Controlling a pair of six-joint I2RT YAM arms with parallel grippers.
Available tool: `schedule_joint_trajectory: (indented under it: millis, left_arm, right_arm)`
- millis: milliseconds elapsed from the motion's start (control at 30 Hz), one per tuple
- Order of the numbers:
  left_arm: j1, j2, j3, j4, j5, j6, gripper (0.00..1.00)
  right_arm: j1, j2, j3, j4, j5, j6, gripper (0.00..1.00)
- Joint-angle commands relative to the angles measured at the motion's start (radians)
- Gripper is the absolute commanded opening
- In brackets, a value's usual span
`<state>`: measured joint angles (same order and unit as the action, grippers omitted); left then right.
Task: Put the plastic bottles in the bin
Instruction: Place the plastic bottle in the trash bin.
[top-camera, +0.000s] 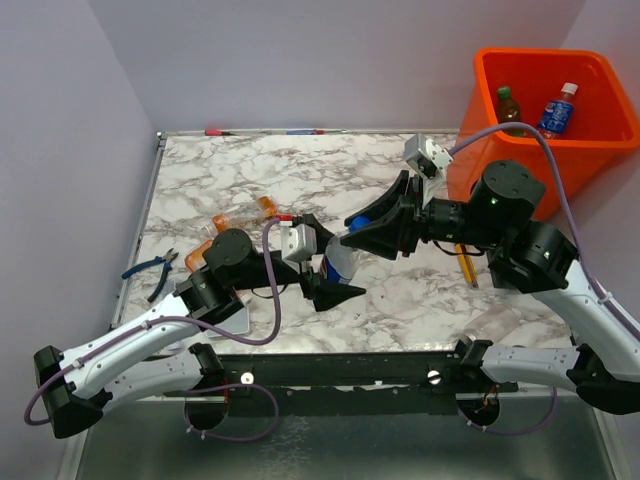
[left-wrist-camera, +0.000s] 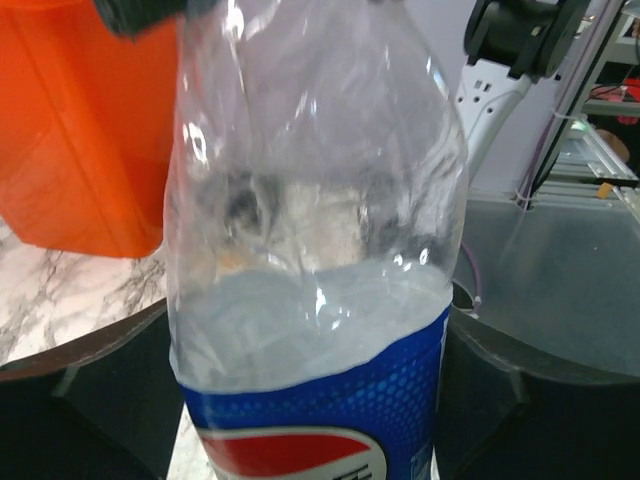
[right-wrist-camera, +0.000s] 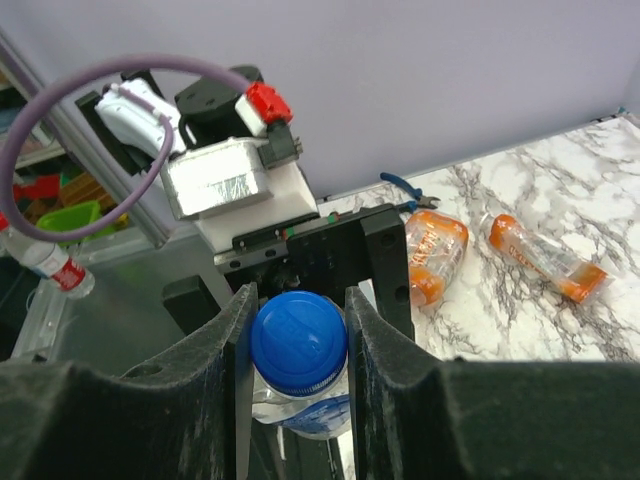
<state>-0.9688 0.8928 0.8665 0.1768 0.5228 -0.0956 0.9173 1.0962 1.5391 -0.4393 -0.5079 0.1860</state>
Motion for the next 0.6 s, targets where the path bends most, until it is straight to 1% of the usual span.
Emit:
schedule_joint_trajectory:
  millis: [0, 67, 100, 267, 300, 367, 400, 433, 500, 567]
  left_arm:
    - [0.001, -0.032, -0.074, 0.022, -0.068, -0.016, 0.79]
    - [0.001, -0.038, -0.096, 0.025, -0.087, -0.015, 0.73]
    - [0.001, -0.038, -0.105, 0.024, -0.095, -0.012, 0.68]
    - [0.001, -0.045, -0.133, 0.045, -0.133, -0.01, 0.35]
    - [0.001, -0.049, -0.139, 0.052, -0.14, -0.011, 0.31]
    - [0.001, -0.057, -0.146, 0.07, -0.149, -0.016, 0.26]
    - [0.0, -0.059, -0.15, 0.077, -0.15, -0.019, 0.25]
    - [0.001, -0.062, -0.153, 0.084, -0.149, -0.023, 0.24]
    - [0.001, -0.064, -0.157, 0.097, -0.138, -0.034, 0.24]
    - [0.001, -0.065, -0.16, 0.113, -0.111, -0.048, 0.24]
  right_arm:
    - [0.006, -0.045, -0.05, 0.105, 0.1, 0.04, 0.0]
    - [0.006, -0.048, -0.062, 0.113, 0.12, 0.048, 0.0]
    - [0.006, -0.045, -0.066, 0.113, 0.12, 0.051, 0.0]
    - [0.006, -0.037, -0.081, 0.109, 0.134, 0.06, 0.01]
    - [0.006, -0.037, -0.083, 0.11, 0.137, 0.063, 0.11]
    - [0.006, -0.038, -0.086, 0.108, 0.143, 0.068, 0.44]
    - [0.006, -0.041, -0.087, 0.105, 0.152, 0.071, 0.59]
    - [0.006, -0.046, -0.09, 0.102, 0.168, 0.075, 0.7]
    - [0.006, -0.062, -0.106, 0.101, 0.21, 0.077, 0.81]
    - [0.006, -0.088, -0.137, 0.111, 0.249, 0.081, 0.86]
